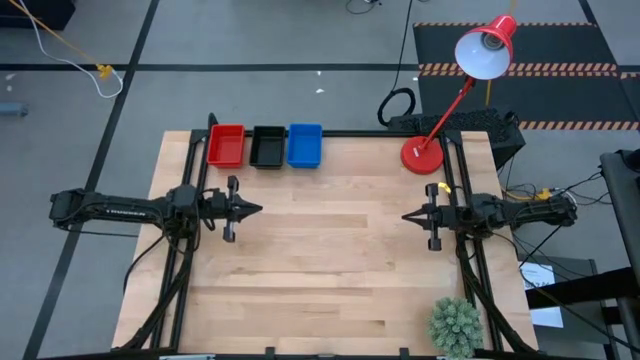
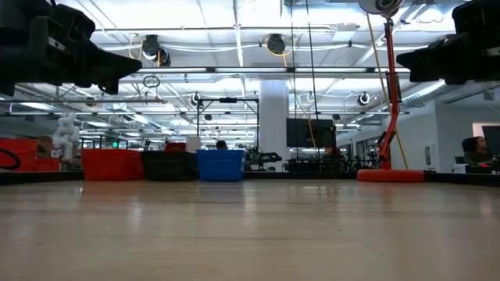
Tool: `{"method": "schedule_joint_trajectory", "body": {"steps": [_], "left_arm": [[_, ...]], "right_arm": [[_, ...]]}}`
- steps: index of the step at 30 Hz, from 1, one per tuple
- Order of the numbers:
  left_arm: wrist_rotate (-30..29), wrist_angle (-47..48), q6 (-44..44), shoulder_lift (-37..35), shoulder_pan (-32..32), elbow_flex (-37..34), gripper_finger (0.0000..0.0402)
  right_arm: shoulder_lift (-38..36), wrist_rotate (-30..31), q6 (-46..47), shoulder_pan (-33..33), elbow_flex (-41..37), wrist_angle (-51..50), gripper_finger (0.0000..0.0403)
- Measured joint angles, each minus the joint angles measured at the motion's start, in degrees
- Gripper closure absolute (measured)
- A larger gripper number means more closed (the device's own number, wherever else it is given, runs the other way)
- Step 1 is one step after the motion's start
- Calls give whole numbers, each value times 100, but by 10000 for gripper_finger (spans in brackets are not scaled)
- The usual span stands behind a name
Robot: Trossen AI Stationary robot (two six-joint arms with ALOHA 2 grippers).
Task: Stack baskets by color
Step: Return to Home Position
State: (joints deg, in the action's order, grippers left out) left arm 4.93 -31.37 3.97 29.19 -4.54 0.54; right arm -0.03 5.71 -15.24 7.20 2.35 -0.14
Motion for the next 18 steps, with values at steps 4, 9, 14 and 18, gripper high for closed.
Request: {"method": "schedule_joint_trajectory", "body": {"steps": [4,9,14,18], "left_arm": [[0,2,0,-17,0,0,398],[-2,4,-2,-15,0,0,392],[0,177,23,-142,0,0,398],[4,569,-95,-514,0,2,394]], "right_arm": [[13,-2,-47,0,0,-69,403],[14,63,-67,-7,0,-82,403],[19,151,-83,-11,0,-94,403],[21,154,-88,-9,0,-71,403]]}}
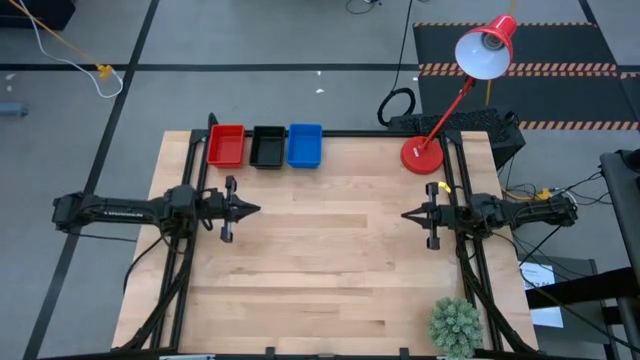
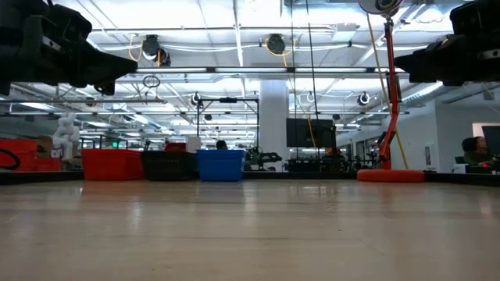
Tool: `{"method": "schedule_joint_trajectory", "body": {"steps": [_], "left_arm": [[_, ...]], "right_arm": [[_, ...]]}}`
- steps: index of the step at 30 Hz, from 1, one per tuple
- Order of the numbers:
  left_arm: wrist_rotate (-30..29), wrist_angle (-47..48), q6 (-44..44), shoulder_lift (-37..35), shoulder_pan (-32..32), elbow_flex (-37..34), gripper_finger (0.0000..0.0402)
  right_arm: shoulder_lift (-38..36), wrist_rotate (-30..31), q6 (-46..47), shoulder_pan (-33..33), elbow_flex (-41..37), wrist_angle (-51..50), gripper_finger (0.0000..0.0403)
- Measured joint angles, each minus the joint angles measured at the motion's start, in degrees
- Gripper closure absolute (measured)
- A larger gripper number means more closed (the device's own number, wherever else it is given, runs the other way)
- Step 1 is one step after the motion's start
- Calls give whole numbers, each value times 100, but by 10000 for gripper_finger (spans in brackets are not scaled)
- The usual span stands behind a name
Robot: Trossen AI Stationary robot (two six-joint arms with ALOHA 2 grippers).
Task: Stack baskets by color
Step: Return to Home Position
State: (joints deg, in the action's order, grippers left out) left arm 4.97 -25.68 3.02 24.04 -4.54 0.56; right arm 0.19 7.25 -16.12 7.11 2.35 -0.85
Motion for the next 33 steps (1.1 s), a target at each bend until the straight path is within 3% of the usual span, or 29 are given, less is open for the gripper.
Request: {"method": "schedule_joint_trajectory", "body": {"steps": [19,33], "left_arm": [[13,2394,74,-2231,85,2,399],[-164,2469,269,-2333,96,7,391]], "right_arm": [[4,45,188,0,0,748,403],[4,24,188,0,0,784,403]]}}
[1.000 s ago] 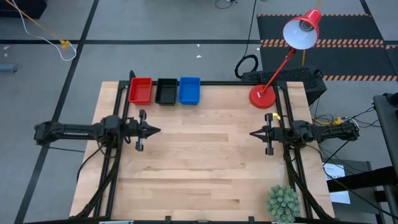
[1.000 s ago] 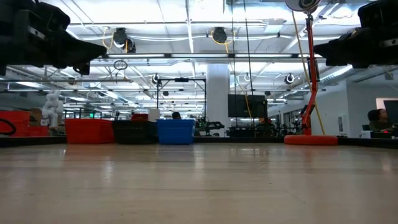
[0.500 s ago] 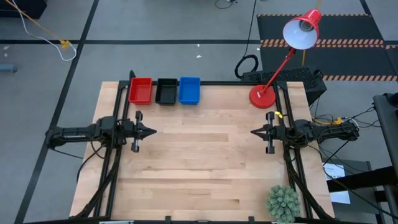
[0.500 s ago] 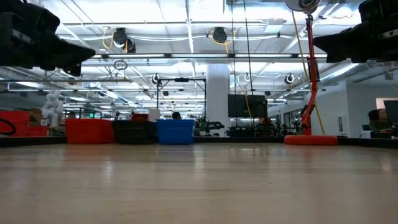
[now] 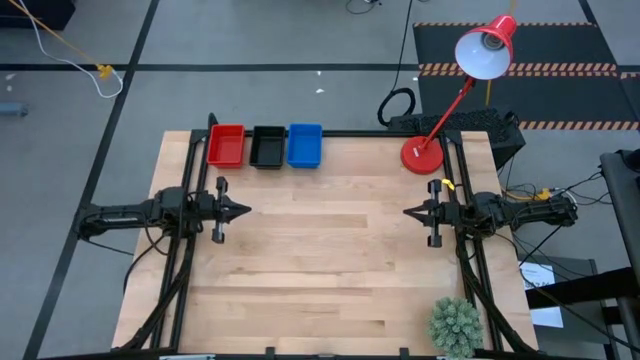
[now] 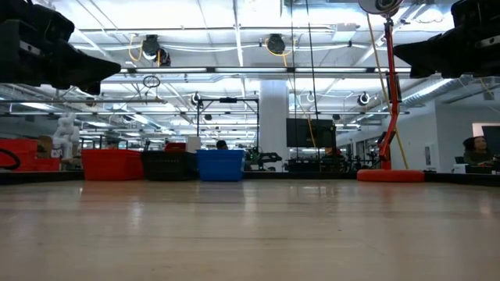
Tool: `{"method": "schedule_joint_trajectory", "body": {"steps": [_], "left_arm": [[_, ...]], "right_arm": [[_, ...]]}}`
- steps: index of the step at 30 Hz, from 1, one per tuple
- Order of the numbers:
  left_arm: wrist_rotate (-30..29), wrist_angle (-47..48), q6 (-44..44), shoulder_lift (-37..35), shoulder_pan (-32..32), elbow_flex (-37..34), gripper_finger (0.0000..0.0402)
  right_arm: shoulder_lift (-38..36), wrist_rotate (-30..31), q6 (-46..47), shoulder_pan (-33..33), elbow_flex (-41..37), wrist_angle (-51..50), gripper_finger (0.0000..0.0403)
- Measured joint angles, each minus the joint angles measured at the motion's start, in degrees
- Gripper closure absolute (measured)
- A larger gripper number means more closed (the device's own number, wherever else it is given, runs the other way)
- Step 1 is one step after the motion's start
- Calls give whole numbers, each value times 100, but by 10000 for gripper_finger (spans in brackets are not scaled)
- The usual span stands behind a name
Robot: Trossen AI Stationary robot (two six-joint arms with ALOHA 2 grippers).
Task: Stack baskets by color
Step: Return to Home Position
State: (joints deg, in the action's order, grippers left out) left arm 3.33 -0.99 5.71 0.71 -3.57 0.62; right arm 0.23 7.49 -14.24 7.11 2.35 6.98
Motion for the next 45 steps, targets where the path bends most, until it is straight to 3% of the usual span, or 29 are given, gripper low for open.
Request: {"method": "schedule_joint_trajectory", "body": {"steps": [7,16,45], "left_arm": [[-2,0,1,2,0,0,398],[-2,-2,2,2,0,0,370],[-4,-4,2,2,0,-2,371]], "right_arm": [[0,-2,2,0,0,2,403],[0,-2,2,0,0,2,403],[0,-4,2,2,-2,2,403]]}}
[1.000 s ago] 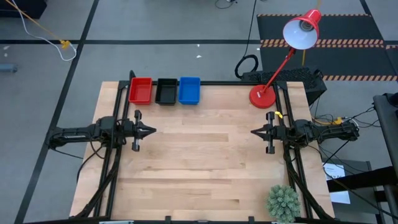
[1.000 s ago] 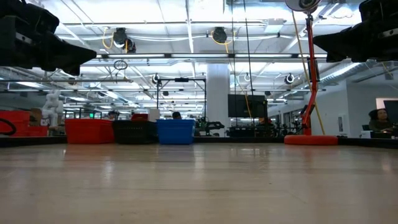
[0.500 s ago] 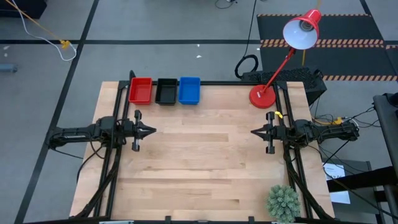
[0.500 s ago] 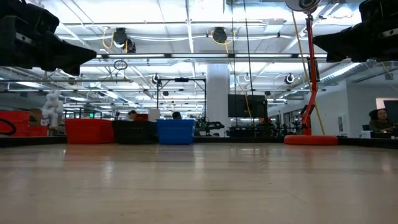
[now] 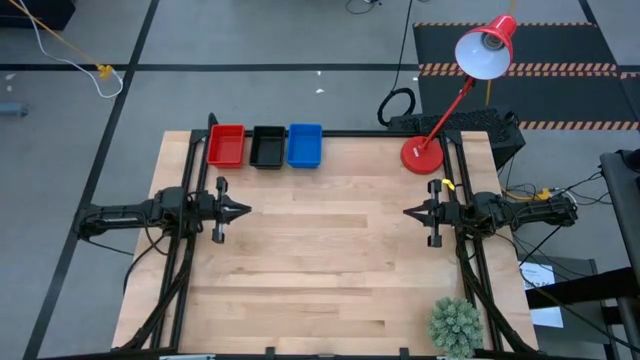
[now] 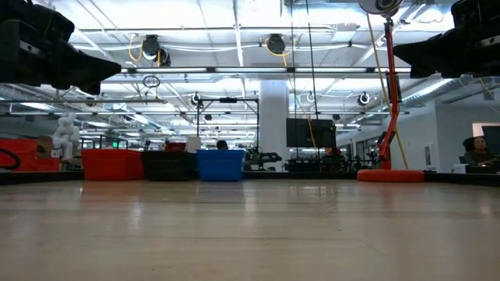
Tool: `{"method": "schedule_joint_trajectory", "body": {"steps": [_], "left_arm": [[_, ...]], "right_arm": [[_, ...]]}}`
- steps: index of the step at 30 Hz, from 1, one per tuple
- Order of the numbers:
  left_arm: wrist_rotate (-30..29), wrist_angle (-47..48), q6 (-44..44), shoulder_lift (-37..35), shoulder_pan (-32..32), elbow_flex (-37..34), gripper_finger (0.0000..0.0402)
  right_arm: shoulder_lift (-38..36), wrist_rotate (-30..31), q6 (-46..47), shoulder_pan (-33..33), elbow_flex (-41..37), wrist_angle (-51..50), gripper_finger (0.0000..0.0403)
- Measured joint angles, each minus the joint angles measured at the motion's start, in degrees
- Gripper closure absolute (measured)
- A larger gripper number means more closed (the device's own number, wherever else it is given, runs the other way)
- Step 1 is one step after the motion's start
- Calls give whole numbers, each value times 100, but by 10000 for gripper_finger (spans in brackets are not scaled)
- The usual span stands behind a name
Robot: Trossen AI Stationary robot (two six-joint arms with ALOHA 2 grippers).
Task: Stack baskets by color
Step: Return to Home Position
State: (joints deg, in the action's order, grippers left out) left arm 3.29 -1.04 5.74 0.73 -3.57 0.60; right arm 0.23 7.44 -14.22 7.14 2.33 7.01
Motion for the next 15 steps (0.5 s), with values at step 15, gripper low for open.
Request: {"method": "schedule_joint_trajectory", "body": {"steps": [15], "left_arm": [[0,-2,0,0,0,0,371]], "right_arm": [[0,-2,457,0,2,2,403]]}}
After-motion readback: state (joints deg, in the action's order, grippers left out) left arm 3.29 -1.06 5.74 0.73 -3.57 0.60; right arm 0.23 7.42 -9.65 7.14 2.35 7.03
